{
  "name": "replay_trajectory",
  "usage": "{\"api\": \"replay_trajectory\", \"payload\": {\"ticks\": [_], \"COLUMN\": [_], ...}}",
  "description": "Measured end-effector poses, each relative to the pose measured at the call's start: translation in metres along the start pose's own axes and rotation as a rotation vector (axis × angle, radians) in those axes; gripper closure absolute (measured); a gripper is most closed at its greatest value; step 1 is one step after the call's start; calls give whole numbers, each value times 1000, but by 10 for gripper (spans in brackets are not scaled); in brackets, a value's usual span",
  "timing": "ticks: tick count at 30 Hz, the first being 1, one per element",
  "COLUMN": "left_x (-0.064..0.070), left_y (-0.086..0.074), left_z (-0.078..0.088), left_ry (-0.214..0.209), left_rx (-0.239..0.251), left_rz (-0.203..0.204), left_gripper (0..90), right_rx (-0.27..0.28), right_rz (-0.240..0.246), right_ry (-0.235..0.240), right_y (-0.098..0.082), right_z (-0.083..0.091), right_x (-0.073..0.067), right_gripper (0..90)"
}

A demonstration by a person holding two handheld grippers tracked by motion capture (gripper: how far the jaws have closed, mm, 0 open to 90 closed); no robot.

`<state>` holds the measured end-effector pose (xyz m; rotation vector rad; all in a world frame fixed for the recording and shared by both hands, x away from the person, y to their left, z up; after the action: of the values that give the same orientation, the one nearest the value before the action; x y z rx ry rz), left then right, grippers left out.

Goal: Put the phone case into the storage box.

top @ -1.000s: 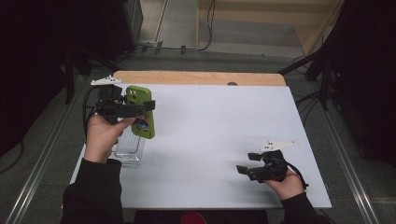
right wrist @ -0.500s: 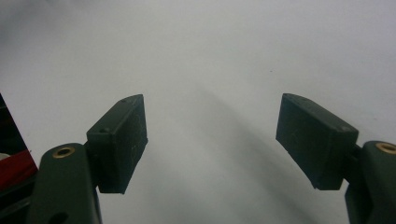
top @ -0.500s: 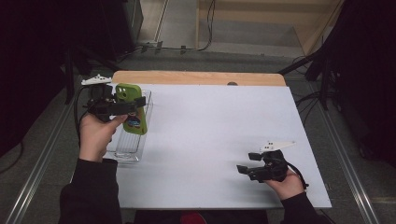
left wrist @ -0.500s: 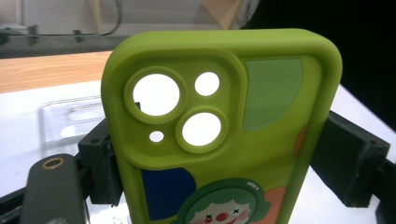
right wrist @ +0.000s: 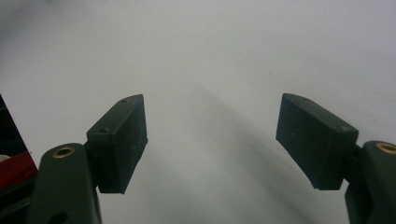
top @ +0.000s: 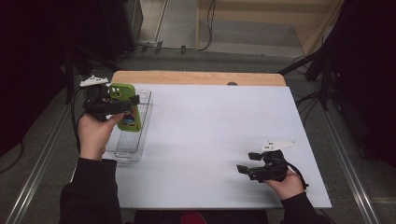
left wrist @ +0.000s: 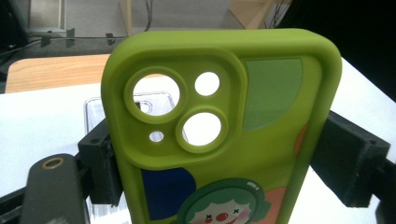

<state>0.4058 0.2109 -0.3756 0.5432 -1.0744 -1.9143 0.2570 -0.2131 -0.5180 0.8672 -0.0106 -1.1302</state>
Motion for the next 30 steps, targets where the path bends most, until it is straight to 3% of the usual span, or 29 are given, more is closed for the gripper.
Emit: {"api": "replay_trajectory", "payload": {"ticks": [4, 13, 18, 26, 30], "left_x": [-3, -15, -16, -27, -32], "left_y": [-3, 0, 6, 11, 13], "left_z": [-7, -23, -31, -44, -49], "left_ry": [32, 48, 75, 91, 84], "left_rx": [15, 10, 0, -7, -12], "left_rz": [15, 54, 17, 11, 34], "left_gripper": [173, 173, 173, 173, 173], "right_rx": [4, 9, 23, 11, -8], "right_rz": [-11, -15, -21, -24, -25], "right_ry": [0, 5, 16, 12, 7], "right_y": [1, 2, 2, 1, 0], "right_z": [0, -1, 1, 1, 0], "right_x": [0, 1, 3, 3, 2], "right_gripper": [232, 232, 232, 232, 232]}}
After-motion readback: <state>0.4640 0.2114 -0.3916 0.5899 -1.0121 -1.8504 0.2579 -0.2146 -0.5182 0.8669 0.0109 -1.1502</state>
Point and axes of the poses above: each handheld gripper's, and its own axes: z roughly backward along the jaws, y roughly out of its top, x roughly to its right, the point moved 5 cm from there along -z, roughly forward along the jaws, and after that the axes turned 11 degrees about -z, right-handed, at the moved point
